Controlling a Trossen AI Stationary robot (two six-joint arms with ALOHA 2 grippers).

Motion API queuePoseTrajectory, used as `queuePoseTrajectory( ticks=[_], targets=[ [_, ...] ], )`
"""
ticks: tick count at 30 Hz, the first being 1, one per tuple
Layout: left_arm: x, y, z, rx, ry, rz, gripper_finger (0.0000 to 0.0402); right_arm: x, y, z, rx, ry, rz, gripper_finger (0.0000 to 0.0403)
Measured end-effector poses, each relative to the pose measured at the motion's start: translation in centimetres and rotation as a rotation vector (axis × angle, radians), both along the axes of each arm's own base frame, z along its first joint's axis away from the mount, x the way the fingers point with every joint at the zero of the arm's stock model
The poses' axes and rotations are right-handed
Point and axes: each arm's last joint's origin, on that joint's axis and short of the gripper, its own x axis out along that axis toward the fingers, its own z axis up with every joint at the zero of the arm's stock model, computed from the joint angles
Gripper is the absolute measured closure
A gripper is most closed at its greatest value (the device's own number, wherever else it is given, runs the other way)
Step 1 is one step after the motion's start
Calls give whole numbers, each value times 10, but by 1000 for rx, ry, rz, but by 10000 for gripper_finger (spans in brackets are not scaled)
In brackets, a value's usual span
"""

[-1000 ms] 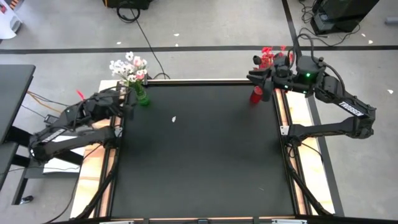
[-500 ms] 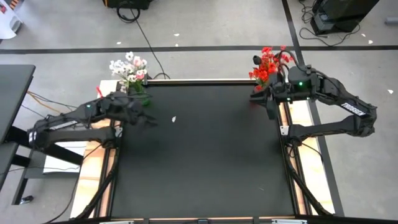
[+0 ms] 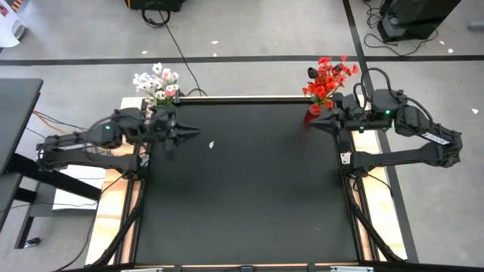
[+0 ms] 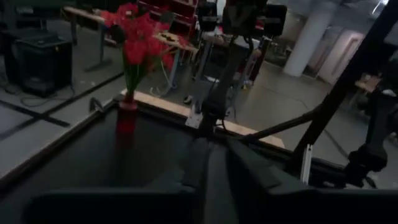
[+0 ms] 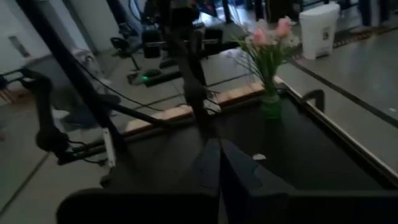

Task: Sort flowers into vase by color
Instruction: Return to Home Position

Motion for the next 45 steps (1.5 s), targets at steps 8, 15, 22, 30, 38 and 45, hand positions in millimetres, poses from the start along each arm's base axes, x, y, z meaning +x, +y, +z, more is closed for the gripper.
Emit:
queuePoseTrajectory(
  ticks=[8,15,22,30,38,45],
  targets=[
    [-15,-9,17,114,141,-56,398,2,-2,-20,81,87,-91,386],
    [-33,-16,-7,220,138,-42,399,-17,8,-42,-106,-123,7,395],
    [-66,-17,-42,173,1,-15,400,-37,14,-87,-101,-259,39,399],
    [-57,-17,-107,202,170,-30,401,-28,17,-133,-198,-341,75,401],
    [-59,-16,-120,276,3,-8,401,-24,17,-177,-166,-434,73,402],
    [-80,-16,-127,258,-8,-5,401,-27,15,-195,-158,-433,35,402]
  ],
)
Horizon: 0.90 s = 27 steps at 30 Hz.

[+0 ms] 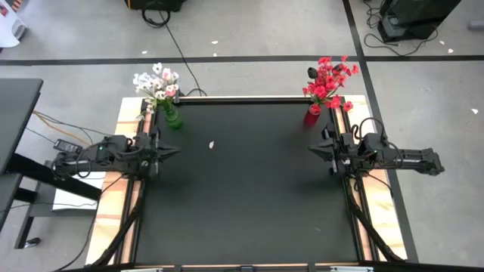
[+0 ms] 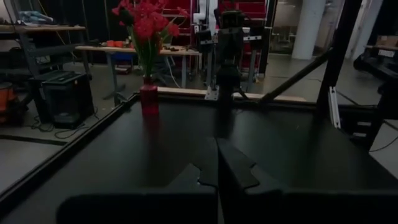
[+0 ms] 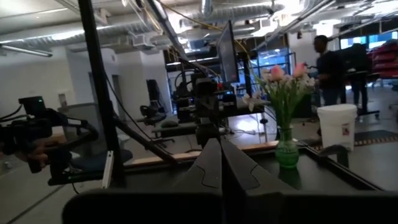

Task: Sort flowers into vase by color
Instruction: Return to Home Position

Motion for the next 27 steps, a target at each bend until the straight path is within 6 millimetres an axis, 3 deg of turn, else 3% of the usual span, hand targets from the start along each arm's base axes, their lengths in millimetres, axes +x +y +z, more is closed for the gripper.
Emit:
queuePoseTrajectory(
  ticks=[16,22,27],
  targets=[
    [-6,0,-7,11,61,6,401,0,-2,-10,33,59,5,402],
    [-6,0,-7,17,62,5,401,5,-2,-35,107,58,57,402],
    [-6,0,-7,19,63,5,401,6,-2,-37,96,38,41,402]
  ],
)
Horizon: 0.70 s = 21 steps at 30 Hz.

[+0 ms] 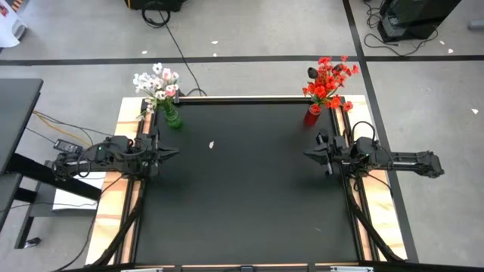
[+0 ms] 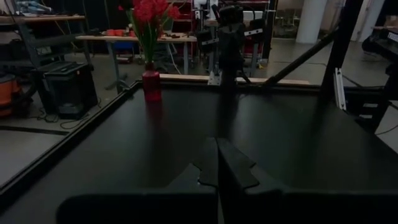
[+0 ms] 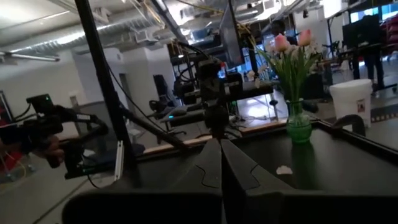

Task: Sort flowers into vase by color
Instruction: Return to Home Position

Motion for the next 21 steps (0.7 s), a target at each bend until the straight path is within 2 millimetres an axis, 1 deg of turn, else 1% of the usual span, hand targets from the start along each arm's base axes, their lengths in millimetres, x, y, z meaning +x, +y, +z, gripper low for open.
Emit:
queuePoseTrajectory(
  ticks=[6,11,13,14,16,19,21],
  targets=[
    [0,0,0,-1,-4,1,401,0,0,-3,-5,29,4,402],
    [1,0,5,-17,-49,3,401,1,0,-4,2,38,5,402],
    [4,0,5,-17,-117,3,401,1,0,-3,2,37,5,402],
    [7,0,2,-17,-164,3,401,1,0,-3,2,38,6,402],
    [15,0,-11,-28,-226,1,401,1,0,-3,2,37,6,402],
    [22,0,-32,-53,-196,1,401,1,0,-3,5,34,6,402],
    [24,0,-39,-59,-180,-10,401,1,0,-3,19,34,9,402]
  ],
)
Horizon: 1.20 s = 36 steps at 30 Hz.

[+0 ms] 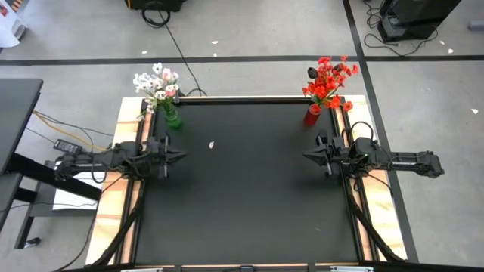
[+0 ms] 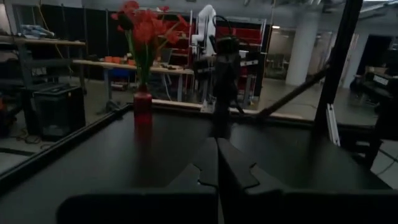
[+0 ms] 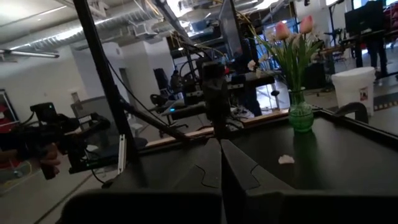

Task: Sort flowers into vase by color
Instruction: Return to Home Position

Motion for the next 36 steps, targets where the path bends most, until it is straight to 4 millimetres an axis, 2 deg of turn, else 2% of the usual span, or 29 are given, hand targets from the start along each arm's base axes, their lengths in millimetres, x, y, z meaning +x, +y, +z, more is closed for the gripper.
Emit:
queuePoseTrajectory(
  ticks=[7,10,15,20,36],
  targets=[
    [3,0,-12,22,38,-14,401,0,0,0,4,0,5,392],
    [3,0,-13,22,40,5,401,0,1,0,1,2,27,383],
    [3,0,-14,-84,38,-2,391,0,1,0,23,1,30,377],
    [3,0,-14,-75,38,-1,376,0,1,0,25,1,31,377],
    [3,0,-14,-79,39,-1,372,0,1,0,24,1,30,375]
  ],
)
